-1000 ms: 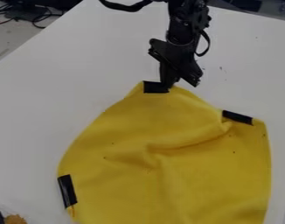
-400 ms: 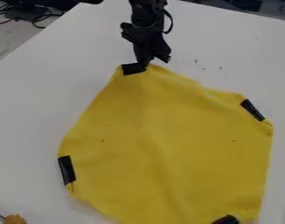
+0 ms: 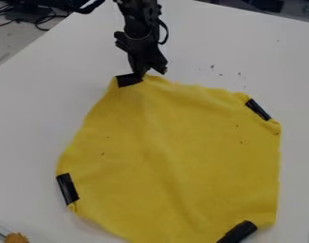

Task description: Unfold the top edge of the cloth

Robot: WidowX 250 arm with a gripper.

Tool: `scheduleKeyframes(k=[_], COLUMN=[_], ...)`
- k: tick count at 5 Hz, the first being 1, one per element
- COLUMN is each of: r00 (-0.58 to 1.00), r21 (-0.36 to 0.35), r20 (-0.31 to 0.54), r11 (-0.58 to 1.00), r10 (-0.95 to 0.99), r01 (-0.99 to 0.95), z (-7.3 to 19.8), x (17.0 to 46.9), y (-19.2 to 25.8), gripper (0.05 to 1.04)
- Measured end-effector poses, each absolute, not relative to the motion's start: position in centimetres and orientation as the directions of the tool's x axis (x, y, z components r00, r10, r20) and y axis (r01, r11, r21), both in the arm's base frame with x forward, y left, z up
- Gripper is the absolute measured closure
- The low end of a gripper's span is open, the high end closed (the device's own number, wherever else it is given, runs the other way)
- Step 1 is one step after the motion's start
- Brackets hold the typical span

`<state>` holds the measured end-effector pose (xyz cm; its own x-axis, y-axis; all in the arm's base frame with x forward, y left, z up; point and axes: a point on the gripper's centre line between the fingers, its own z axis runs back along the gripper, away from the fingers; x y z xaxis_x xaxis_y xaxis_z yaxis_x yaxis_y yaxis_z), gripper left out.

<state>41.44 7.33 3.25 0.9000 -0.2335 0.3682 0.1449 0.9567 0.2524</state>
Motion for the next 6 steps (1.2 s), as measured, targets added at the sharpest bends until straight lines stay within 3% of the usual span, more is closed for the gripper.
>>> scheduleKeyframes(k=[1, 3, 4, 5, 6], r00=[0.886, 0.875, 0.896, 0.936, 0.960], r21=[0.262, 0.308, 0.301, 0.249, 0.215], r20=[0.324, 0.265, 0.213, 0.154, 0.149], r11=[0.931, 0.896, 0.899, 0.929, 0.955], r10=[-0.332, -0.404, -0.389, -0.316, -0.237], r01=[0.253, 0.321, 0.319, 0.272, 0.203], z=[2.6, 4.2, 6.9, 9.0, 9.1], x=[42.2, 42.9, 42.7, 40.8, 38.4], y=[7.3, 7.3, 5.5, 0.5, -3.1], gripper=[0.855, 0.289, 0.089, 0.082, 0.082])
